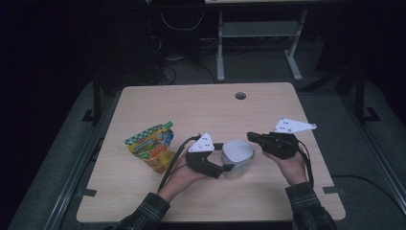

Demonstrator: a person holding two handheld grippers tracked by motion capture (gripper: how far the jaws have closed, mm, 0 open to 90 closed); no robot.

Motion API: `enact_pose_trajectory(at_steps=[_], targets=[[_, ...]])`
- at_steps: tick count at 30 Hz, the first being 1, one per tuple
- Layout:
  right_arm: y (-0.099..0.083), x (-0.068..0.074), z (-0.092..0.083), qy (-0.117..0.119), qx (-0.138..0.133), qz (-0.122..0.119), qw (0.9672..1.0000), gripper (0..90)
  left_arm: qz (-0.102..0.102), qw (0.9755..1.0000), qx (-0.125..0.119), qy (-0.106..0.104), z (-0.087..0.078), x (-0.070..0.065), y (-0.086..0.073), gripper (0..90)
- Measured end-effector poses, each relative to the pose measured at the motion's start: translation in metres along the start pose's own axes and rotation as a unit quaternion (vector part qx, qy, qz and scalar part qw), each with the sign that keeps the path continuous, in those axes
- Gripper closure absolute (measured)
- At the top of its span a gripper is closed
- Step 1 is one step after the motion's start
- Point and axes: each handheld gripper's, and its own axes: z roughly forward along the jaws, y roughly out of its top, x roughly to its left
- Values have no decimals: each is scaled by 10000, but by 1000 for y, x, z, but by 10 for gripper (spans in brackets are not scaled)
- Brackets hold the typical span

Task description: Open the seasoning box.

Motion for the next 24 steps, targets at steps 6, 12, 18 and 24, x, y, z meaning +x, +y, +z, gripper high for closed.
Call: enact_pose_trajectory(at_steps=[6, 12, 18, 24], targets=[[0, 0, -1, -10, -3, 17, 10000, 896, -28, 10000, -60, -11, -2, 0, 2, 229], [0, -1, -1, -15, -26, 18, 10000, 897, -14, 10000, -67, -9, -5, 1, 4, 255], [0, -1, -2, -26, -37, 8, 10000, 897, -123, 9998, -166, -30, -6, 1, 5, 274], [1, -1, -3, -33, -43, 3, 10000, 896, -132, 9997, -199, 27, -7, 2, 5, 332]])
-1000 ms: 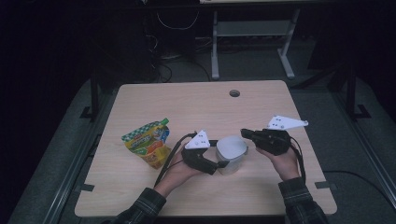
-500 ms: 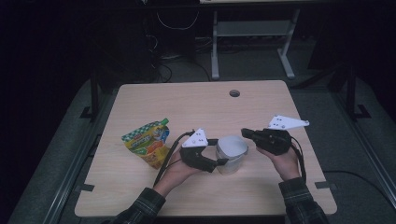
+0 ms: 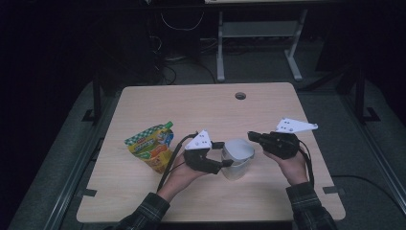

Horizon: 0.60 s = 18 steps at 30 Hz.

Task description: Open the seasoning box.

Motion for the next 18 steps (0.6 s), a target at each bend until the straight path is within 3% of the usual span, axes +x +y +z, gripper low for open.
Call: enact_pose_trajectory(at_steps=[13, 18], targets=[[0, 0, -2, -10, -14, 29, 10000, 897, -138, 9998, -52, 144, -3, 3, 1, 496], [0, 0, -2, -12, -17, 21, 10000, 897, -166, 9998, -104, 64, -3, 3, 1, 608]])
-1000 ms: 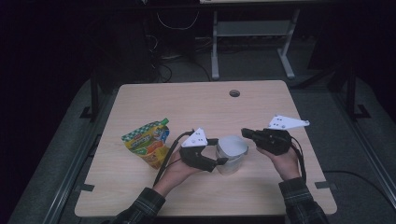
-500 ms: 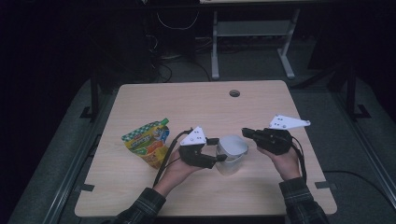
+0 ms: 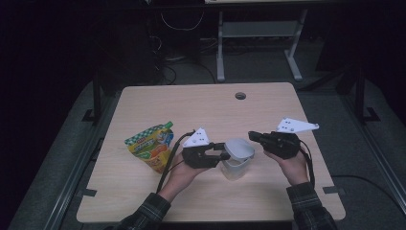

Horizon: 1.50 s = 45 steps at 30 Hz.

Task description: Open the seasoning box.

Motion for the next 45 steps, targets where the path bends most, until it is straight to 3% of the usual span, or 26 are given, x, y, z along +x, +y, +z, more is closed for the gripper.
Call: enact_pose_trajectory(at_steps=[13, 20, 29, 45], targets=[[0, 0, -2, 1, 23, 2, 10000, 898, 65, 9999, -26, -73, -2, 2, 5, 893], [-4, 0, -2, 32, 118, -30, 9999, 898, 139, 9999, 5, -79, -4, 2, 10, 896], [-10, -2, 1, 51, 236, 4, 9997, 898, 42, 9998, 0, -217, -4, 5, 11, 897], [-18, -4, 7, 37, 481, 38, 9988, 898, 29, 9997, -27, -260, -3, 3, 13, 896]])
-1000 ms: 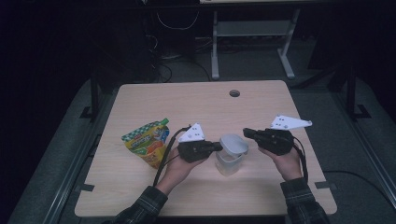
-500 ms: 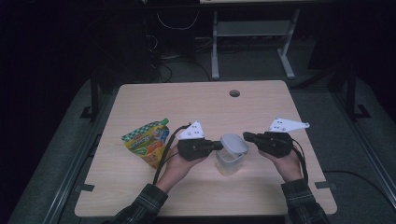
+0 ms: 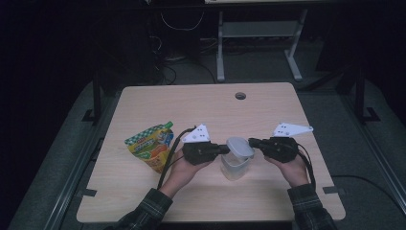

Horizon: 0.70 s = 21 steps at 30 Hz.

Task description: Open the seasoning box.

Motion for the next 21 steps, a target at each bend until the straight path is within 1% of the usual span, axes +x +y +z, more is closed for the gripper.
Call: enact_pose_trajectory(at_steps=[3, 6, 13, 21], targets=[[-2, -2, -1, 5, -20, 74, 10000, 898, 5, 10000, 0, -4, 0, 0, 0, 897], [-3, -3, -1, 2, -22, 91, 10000, 898, 11, 10000, 12, -4, -1, 0, 1, 897], [-4, -4, 0, -27, 18, 103, 9999, 898, 36, 10000, 7, -2, -2, 0, 2, 896], [-5, -4, 1, -16, 15, 117, 9999, 898, 19, 10000, 35, -30, -3, 0, 2, 896]])
